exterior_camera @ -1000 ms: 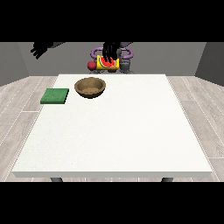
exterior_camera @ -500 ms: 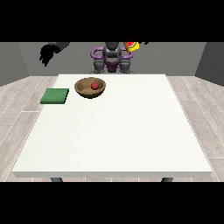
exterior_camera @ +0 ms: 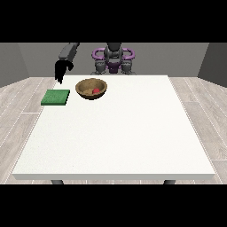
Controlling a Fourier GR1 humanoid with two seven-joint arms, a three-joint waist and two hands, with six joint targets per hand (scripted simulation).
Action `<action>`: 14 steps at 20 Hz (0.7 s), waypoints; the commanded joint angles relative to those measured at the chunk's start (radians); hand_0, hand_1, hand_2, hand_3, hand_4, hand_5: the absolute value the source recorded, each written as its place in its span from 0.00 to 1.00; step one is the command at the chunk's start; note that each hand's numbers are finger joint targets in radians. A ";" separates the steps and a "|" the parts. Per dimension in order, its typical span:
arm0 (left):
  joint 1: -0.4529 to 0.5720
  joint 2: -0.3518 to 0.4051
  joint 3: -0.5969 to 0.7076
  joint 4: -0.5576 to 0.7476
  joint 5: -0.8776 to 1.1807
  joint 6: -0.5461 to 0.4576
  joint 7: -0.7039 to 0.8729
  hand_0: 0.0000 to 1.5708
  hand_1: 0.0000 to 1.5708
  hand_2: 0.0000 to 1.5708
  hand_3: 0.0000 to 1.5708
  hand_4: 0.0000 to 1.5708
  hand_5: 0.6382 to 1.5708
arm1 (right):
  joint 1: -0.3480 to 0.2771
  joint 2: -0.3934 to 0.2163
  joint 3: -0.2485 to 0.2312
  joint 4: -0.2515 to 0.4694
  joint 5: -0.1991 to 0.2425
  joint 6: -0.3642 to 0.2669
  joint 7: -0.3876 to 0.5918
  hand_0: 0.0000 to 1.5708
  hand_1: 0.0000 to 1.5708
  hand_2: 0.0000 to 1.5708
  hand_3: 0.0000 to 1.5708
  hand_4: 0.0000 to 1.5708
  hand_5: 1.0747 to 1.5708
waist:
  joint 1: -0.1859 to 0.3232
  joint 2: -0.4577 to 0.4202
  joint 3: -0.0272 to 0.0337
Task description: Pick the cup and pour the ball into the bowl, then pick the bowl and place it on the pad
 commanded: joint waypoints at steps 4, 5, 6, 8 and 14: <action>0.022 0.138 0.112 -0.024 0.164 -0.203 -0.037 0.00 0.00 0.00 0.00 0.66 0.99 | 0.001 0.072 0.004 0.131 0.022 0.007 -0.202 0.00 0.00 0.00 0.00 0.46 0.99 | 0.036 0.127 0.0039; 0.083 0.142 0.121 -0.009 0.163 -0.214 -0.086 0.00 0.00 0.00 0.00 0.65 0.99 | -0.044 0.051 0.004 0.112 0.013 -0.009 -0.134 0.00 0.00 0.00 0.00 0.45 0.99 | 0.007 0.131 0.0031; 0.040 0.179 0.153 0.000 0.195 -0.223 -0.043 0.00 0.00 0.00 0.00 0.63 0.99 | -0.075 0.096 0.035 0.119 0.042 -0.056 -0.151 0.00 0.00 0.00 0.00 0.44 0.99 | 0.007 0.127 0.0032; 0.136 0.177 0.154 -0.020 0.191 -0.233 -0.099 0.00 0.00 0.00 0.00 0.63 0.98 | -0.065 0.085 0.041 0.155 0.044 -0.022 -0.193 0.00 0.00 0.00 0.00 0.39 0.97 | -0.013 0.117 0.0032; 0.111 0.242 0.174 -0.071 0.240 -0.239 -0.009 0.00 0.00 0.00 0.00 0.64 0.96 | -0.136 0.104 0.048 0.304 0.058 -0.032 -0.272 0.00 0.00 0.00 0.00 0.35 0.97 | -0.025 0.126 0.0037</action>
